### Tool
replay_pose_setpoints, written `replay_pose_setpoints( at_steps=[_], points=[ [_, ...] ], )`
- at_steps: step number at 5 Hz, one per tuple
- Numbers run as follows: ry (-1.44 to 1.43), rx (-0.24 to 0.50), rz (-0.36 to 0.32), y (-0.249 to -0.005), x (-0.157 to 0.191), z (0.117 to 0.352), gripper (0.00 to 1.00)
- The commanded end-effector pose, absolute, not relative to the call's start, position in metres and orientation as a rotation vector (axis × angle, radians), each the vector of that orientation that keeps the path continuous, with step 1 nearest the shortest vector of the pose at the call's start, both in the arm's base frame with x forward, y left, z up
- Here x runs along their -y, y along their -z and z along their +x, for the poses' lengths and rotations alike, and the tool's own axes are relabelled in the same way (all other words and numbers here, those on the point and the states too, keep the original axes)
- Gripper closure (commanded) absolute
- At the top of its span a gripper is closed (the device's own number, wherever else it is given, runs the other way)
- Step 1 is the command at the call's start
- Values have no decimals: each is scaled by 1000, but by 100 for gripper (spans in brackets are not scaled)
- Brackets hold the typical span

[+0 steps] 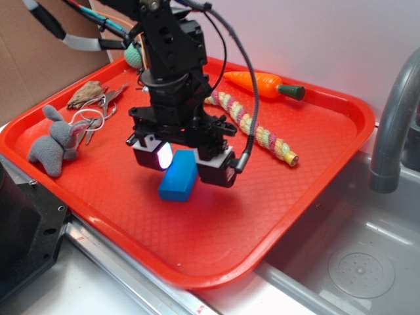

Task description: Grab the blue block.

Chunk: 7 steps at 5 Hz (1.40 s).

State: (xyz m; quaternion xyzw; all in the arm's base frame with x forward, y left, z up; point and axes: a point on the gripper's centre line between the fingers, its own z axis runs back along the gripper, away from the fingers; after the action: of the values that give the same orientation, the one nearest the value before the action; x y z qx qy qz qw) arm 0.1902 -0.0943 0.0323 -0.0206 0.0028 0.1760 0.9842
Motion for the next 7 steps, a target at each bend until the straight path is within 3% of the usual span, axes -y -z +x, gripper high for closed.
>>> replay_pose_setpoints(
  at_steps=[1, 2, 3, 5, 6, 7],
  points=[
    [-339, -27, -102, -16, 90, 193, 0],
    [-328, -64, -89, -13, 89, 191, 34],
    [-247, -80, -76, -24, 90, 197, 100],
    [40, 79, 46, -126, 68, 212, 100],
    [63, 15, 105, -176, 51, 206, 100],
    [53, -62, 22, -224, 36, 203, 100]
  ],
)
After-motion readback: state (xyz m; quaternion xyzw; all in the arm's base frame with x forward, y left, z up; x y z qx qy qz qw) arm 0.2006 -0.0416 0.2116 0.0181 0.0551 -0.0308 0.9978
